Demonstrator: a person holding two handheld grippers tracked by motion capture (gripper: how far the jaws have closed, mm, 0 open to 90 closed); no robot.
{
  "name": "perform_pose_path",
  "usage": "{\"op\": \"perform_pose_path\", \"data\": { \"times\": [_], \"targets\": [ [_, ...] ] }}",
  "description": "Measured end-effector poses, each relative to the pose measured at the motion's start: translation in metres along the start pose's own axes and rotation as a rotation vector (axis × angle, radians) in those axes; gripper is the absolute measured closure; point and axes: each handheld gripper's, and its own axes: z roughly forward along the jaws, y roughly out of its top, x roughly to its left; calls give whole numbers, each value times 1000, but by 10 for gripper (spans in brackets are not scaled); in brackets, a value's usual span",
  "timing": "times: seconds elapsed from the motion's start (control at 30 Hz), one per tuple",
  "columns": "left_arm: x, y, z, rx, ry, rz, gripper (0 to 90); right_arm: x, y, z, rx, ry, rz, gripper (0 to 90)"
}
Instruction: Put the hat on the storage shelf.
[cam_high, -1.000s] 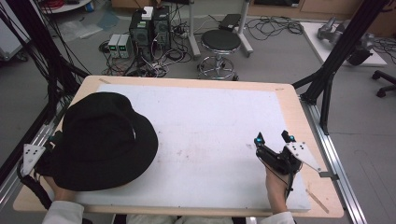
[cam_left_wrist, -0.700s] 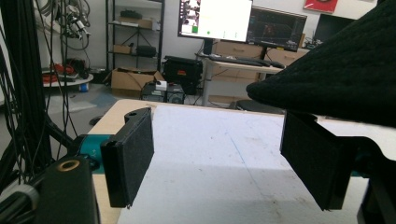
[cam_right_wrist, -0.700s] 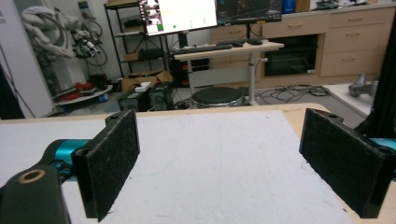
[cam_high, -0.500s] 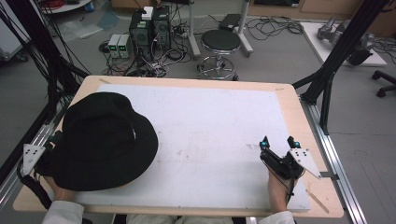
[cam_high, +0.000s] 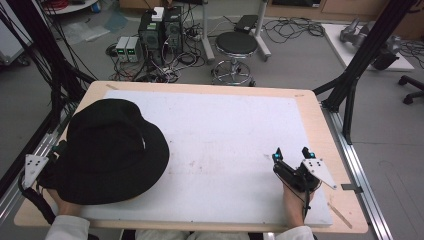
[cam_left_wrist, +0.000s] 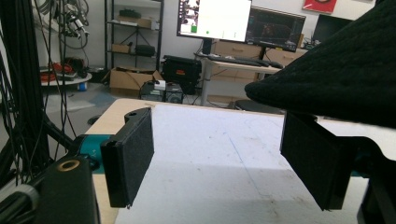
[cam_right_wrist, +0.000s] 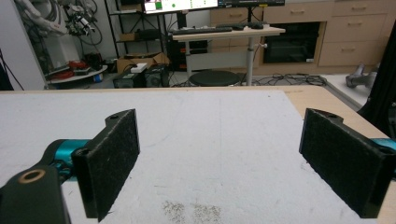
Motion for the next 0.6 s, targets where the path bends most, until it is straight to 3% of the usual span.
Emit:
{"op": "perform_pose_path", "data": {
  "times": [0.6],
  "targets": [
    [1,0,-1,0,1,-11,262,0,-1,1,6,7,8,114]
  ]
}}
